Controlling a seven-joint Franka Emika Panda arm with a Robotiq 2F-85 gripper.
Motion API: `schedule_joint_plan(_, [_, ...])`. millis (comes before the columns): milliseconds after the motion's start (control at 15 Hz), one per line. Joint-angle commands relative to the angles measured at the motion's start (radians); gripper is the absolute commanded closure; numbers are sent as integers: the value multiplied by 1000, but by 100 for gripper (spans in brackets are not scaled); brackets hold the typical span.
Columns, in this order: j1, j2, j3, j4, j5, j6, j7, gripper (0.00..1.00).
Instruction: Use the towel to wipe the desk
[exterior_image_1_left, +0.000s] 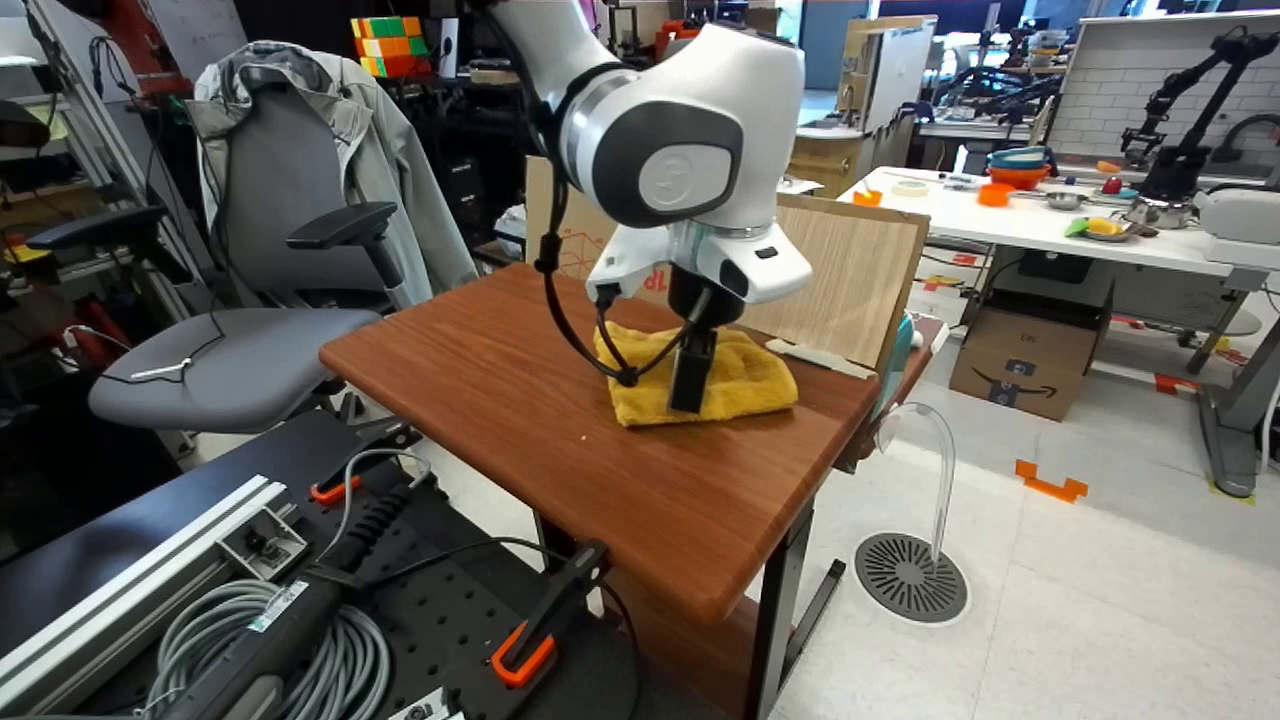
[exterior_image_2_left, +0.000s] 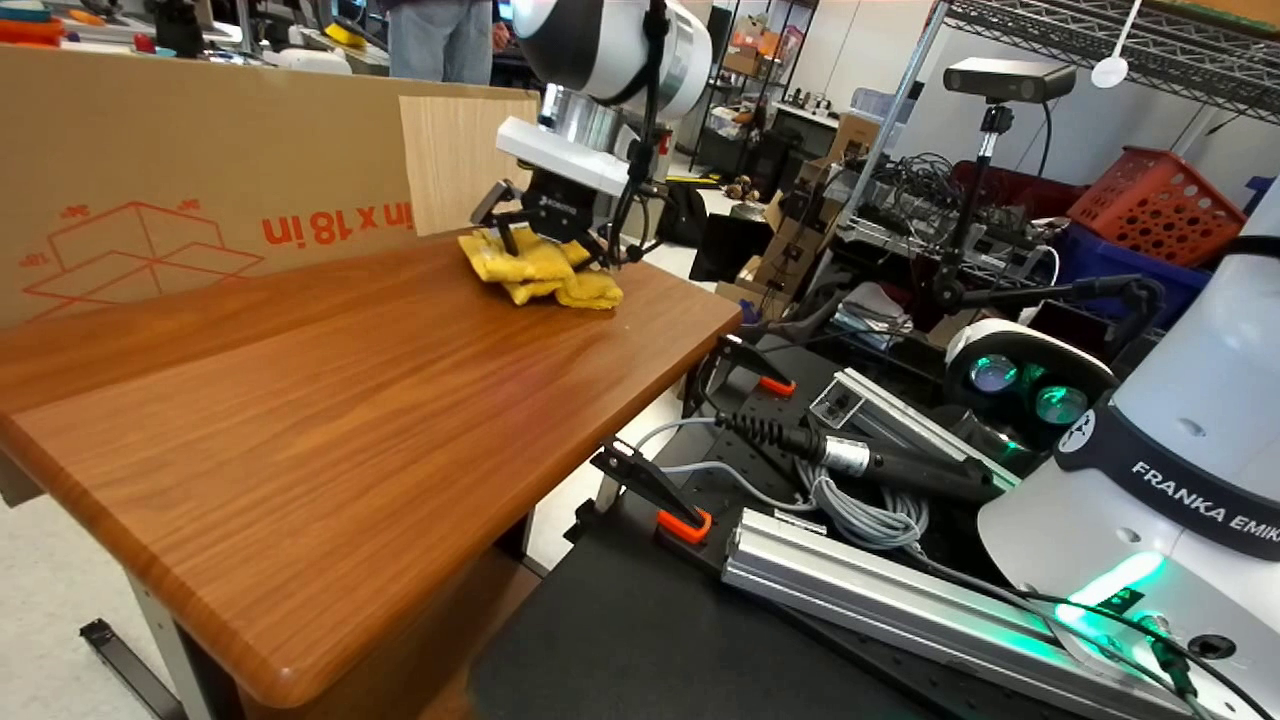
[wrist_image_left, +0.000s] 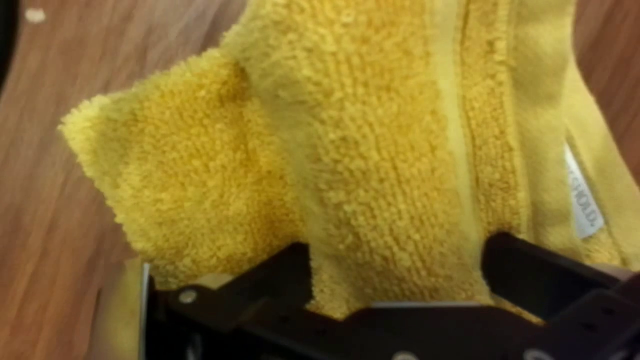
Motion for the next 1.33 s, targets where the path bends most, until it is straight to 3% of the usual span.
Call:
schedule_joint_plan(0, [-38, 95, -30, 63, 54, -2, -13, 0])
schedule_joint_plan(133, [-41, 77, -21, 42, 59, -6, -27, 0])
schedule_joint_plan(200, [-20, 13, -2, -41, 39, -2, -67, 0])
schedule_joint_plan(533, [59, -46, -1, -179, 4, -12, -161, 0])
schedule_joint_plan(933, [142, -99, -80, -286, -72, -16, -87, 0])
schedule_joint_plan(1267, [133, -126, -128, -351, -101, -9, -37, 0])
